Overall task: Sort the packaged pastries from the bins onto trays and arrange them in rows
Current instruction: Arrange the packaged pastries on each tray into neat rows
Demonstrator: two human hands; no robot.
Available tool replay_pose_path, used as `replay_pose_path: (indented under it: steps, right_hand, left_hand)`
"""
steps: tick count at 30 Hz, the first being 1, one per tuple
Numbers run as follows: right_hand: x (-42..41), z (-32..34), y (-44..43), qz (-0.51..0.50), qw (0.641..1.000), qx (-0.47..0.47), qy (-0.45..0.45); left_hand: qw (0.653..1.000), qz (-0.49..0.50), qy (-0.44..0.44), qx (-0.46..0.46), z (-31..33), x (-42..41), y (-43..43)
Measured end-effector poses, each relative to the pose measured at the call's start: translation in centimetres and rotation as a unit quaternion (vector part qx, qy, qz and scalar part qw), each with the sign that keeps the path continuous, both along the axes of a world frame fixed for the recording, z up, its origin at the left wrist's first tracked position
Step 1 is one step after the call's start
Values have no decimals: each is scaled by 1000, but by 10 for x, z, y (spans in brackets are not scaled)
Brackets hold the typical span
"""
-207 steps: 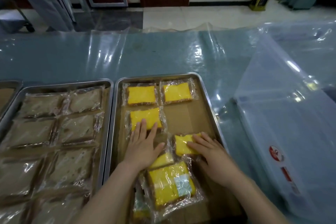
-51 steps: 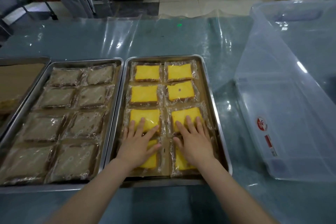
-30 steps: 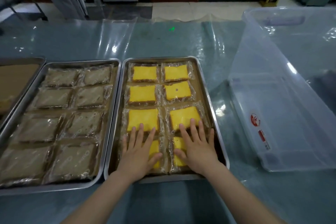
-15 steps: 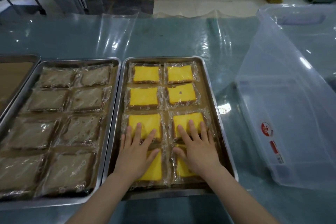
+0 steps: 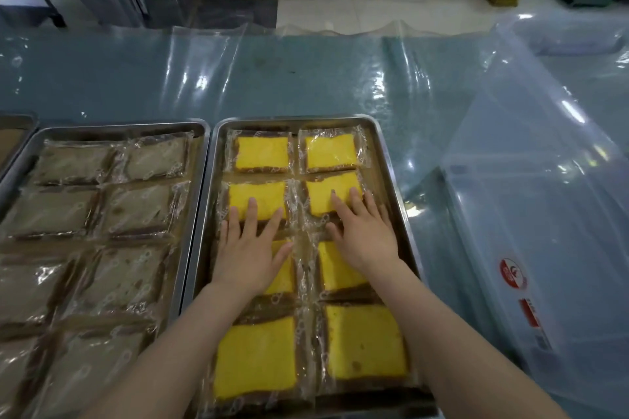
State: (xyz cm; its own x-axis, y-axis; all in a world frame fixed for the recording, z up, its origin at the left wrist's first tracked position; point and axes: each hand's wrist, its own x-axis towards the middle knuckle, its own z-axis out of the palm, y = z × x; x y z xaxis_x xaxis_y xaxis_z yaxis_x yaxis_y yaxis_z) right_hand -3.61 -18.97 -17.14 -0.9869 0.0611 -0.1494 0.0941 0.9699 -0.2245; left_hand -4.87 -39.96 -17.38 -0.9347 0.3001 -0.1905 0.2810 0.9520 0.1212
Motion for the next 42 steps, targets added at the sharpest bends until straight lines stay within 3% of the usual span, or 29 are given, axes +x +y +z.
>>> replay_pose_path:
  steps: [4, 16, 22, 33, 42]
  right_hand:
    - [2, -5, -3, -34, 999, 16, -3]
    - [24, 13, -22, -73, 997, 3, -15]
    - [51, 35, -77, 14, 998, -58, 27]
    - [79, 77, -233, 151, 983, -79, 62]
    - [107, 111, -438, 235, 957, -139, 97]
  left_hand:
    - [999, -22, -3, -32, -6, -6, 2]
    - [999, -32, 37, 3, 18, 6, -15]
    - [998, -15, 62, 17, 45, 41, -53]
    - [991, 46, 115, 43, 89, 107, -209]
    - [973, 95, 183, 107, 117, 169, -426]
